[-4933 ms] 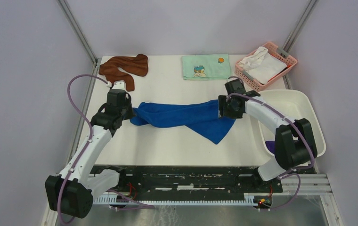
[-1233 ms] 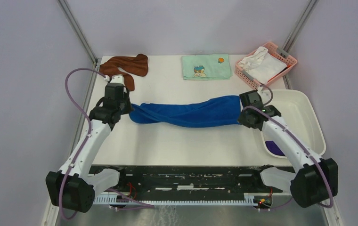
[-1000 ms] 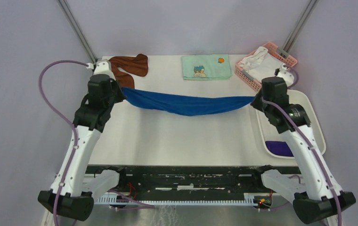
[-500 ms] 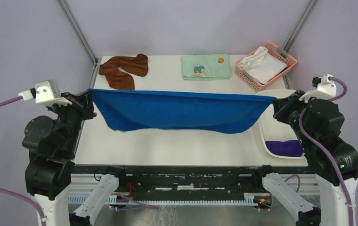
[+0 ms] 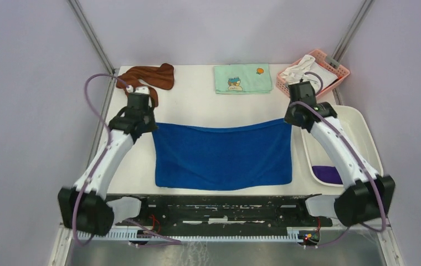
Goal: Roll the towels
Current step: Flatten out the towel at the center of the board.
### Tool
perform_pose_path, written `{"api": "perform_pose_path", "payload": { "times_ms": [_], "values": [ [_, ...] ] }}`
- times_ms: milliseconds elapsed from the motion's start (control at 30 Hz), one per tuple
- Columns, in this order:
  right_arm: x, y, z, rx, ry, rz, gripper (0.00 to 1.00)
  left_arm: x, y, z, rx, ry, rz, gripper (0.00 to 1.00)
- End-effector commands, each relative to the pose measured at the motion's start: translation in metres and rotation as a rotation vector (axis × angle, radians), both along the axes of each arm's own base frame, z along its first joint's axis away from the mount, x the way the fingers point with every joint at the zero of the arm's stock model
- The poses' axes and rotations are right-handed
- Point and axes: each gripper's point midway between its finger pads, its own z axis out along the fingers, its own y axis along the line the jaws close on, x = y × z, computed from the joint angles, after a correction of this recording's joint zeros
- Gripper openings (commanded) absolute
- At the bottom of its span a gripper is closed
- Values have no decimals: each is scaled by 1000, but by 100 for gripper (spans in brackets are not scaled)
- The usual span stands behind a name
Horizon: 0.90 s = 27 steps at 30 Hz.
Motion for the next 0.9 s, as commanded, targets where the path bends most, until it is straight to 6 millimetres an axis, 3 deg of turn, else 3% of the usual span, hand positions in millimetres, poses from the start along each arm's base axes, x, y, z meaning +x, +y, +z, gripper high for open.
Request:
{"api": "perform_pose_path", "payload": {
  "times_ms": [0, 67, 267, 400, 600, 867],
  "values": [
    [78, -4, -18, 3, -105, -42, 0, 63, -6, -35, -9, 57, 44, 3],
    [110, -2, -30, 11, -124, -30, 0, 91, -3, -50, 8, 104, 55, 3],
    [175, -5, -72, 50, -73, 13, 0, 158, 1, -79, 63, 145, 32, 3],
    [196, -10, -89, 104, -42, 40, 0, 182, 7, -90, 99, 136, 4, 3],
    [202, -30, -91, 163, -34, 32, 0, 184, 26, -81, 139, 100, 23, 3],
    [182, -23, -86, 221, 8, 81, 2, 158, 22, -76, 94, 104, 14, 3]
  ]
}}
